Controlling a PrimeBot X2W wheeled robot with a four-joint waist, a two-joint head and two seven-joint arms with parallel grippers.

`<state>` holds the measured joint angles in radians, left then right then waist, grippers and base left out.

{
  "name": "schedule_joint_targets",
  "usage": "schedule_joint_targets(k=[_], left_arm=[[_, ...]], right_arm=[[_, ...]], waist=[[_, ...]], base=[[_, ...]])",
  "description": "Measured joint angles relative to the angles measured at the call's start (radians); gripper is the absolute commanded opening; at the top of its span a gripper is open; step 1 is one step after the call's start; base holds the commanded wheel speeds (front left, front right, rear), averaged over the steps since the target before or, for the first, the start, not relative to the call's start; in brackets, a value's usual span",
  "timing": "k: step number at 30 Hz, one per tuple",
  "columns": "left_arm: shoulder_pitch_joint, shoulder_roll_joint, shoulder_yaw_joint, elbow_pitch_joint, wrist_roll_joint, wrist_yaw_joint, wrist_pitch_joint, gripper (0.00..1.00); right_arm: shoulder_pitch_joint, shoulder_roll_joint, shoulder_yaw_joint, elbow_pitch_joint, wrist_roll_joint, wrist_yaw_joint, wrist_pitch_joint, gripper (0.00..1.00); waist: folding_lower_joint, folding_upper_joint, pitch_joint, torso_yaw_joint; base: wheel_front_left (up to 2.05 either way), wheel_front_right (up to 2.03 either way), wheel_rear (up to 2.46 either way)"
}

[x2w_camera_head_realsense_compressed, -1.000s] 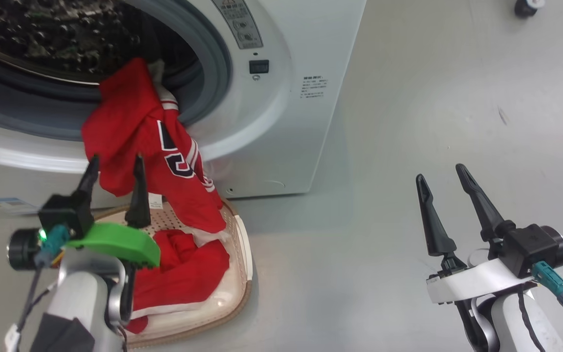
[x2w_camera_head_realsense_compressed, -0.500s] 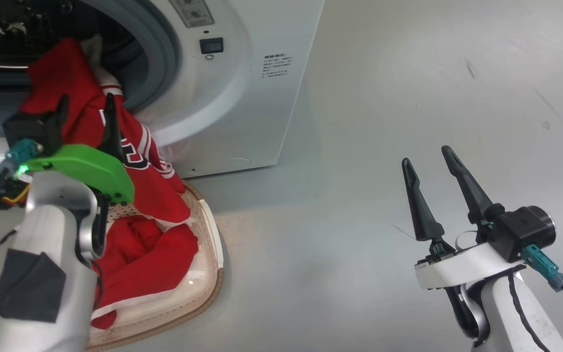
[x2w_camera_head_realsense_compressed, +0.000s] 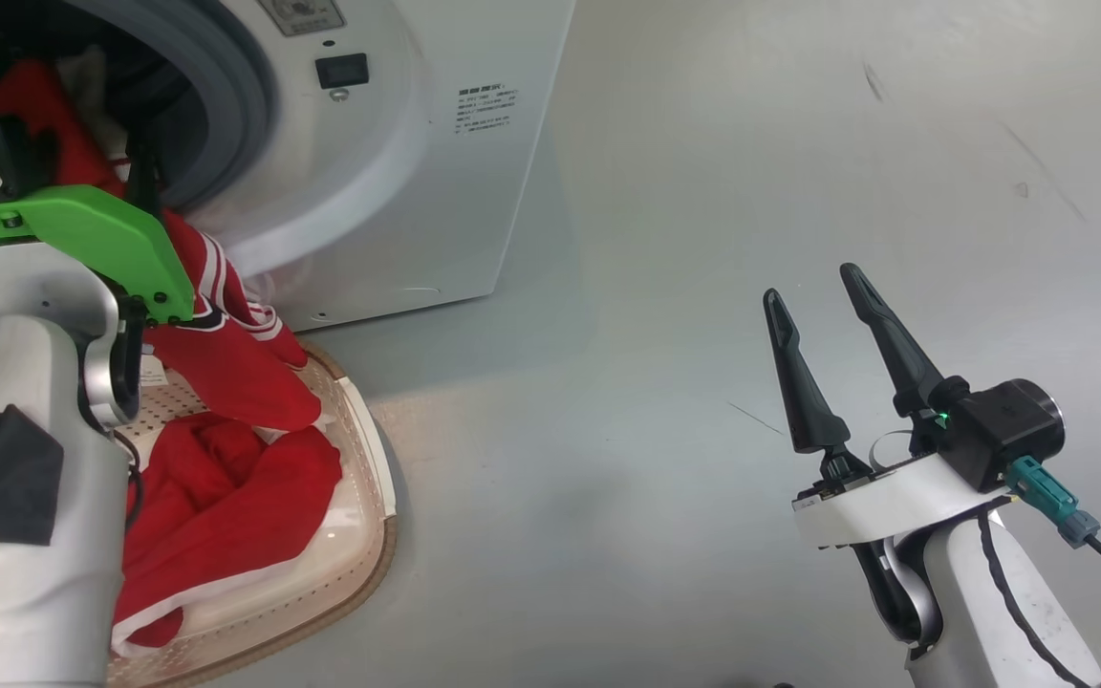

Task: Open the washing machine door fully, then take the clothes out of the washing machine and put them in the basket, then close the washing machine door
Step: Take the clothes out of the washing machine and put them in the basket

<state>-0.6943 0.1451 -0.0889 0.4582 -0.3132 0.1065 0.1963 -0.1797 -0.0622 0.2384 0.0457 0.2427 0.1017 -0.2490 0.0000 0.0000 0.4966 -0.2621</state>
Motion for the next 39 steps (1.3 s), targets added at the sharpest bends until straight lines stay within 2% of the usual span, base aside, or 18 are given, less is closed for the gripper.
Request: schedule_joint_targets(k=[15, 16, 17, 18, 28, 39], left_arm=[[-0.082, 0.023, 0.011, 0.148, 0.029, 0.002, 0.08, 1.0], [-0.086, 0.023, 0.014, 0.154, 0.029, 0.002, 0.085, 0.89], [-0.089, 0.023, 0.016, 0.159, 0.029, 0.003, 0.086, 0.33], [-0.091, 0.023, 0.018, 0.164, 0.029, 0.003, 0.089, 0.0], [-0.101, 0.012, 0.02, 0.211, 0.029, 0.003, 0.054, 0.0], [-0.099, -0.029, 0.032, 0.195, 0.022, 0.001, -0.118, 0.0]], right_arm=[[-0.025, 0.005, 0.0, 0.014, 0.01, 0.002, -0.003, 1.0], [-0.026, 0.005, 0.0, 0.014, 0.01, 0.002, -0.003, 1.0], [-0.028, 0.005, 0.0, 0.014, 0.01, 0.002, -0.003, 1.0], [-0.03, 0.005, -0.001, 0.014, 0.01, 0.002, -0.003, 1.0], [-0.039, 0.006, -0.02, 0.016, 0.01, 0.001, -0.003, 1.0], [-0.039, 0.006, -0.045, 0.028, 0.002, 0.001, -0.003, 1.0]], waist=[[0.0, 0.0, 0.027, -0.021], [0.0, 0.0, 0.027, -0.021], [0.0, 0.0, 0.028, -0.022], [0.0, 0.0, 0.028, -0.022], [0.0, 0.0, 0.02, -0.011], [0.0, 0.0, -0.029, 0.022]], base=[[0.0, 0.0, 0.0], [0.0, 0.0, 0.0], [0.0, 0.0, 0.0], [0.0, 0.0, 0.0], [0.0, 0.0, 0.0], [0.0, 0.0, 0.0]])
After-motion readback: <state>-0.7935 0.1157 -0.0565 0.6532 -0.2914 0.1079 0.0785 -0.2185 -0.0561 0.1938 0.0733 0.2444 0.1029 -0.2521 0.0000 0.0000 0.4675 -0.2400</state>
